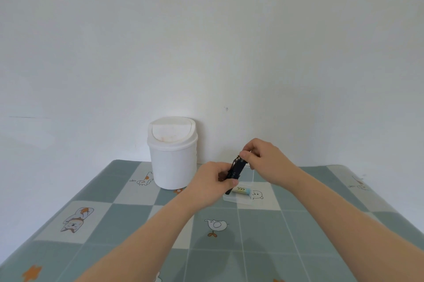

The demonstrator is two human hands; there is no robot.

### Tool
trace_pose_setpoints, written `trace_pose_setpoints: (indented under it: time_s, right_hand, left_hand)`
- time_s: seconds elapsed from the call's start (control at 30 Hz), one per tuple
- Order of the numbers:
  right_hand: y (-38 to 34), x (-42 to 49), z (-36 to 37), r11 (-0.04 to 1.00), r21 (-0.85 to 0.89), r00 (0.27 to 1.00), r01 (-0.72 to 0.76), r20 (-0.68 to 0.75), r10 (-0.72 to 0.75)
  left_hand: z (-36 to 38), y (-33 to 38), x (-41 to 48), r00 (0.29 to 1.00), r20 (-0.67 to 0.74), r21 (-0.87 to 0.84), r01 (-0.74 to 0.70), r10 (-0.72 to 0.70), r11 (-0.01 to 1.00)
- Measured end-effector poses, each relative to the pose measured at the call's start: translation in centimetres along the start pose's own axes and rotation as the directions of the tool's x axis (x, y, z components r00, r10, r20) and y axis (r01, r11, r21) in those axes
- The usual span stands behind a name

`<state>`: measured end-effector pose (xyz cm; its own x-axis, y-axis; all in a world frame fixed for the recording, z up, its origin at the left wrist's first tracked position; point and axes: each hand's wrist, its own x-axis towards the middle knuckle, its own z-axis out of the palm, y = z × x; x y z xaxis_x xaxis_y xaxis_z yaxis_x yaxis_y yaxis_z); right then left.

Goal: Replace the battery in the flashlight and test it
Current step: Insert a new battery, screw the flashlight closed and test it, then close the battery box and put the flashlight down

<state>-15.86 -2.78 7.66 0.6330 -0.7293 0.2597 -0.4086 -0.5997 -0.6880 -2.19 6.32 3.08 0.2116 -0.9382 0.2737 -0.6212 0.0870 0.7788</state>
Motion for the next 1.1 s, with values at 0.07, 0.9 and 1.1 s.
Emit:
trace_pose_setpoints:
  time_s: [0.07, 0.9, 1.1]
  right_hand:
    - [-0.1, 0.2, -0.2, 0.999, 0.012, 0.999, -0.036, 0.026, 0.035]
    - [1.4, 0.3, -0.2, 0.963, 0.186, 0.974, -0.195, -0.077, 0.212]
    - [4.6, 1.0, -1.7, 0.942, 0.209, 0.847, -0.262, -0.419, 0.328]
  left_hand:
    - [0.1, 0.1, -0.2, 0.999, -0.015, 0.093, -0.033, 0.035, 0.995]
    - [2.0, 0.5, 1.4, 0.993, -0.115, 0.303, 0.026, 0.009, 0.953]
    - [1.9, -2.4, 1.5, 0.991, -0.018, 0.339, 0.132, -0.134, 0.931]
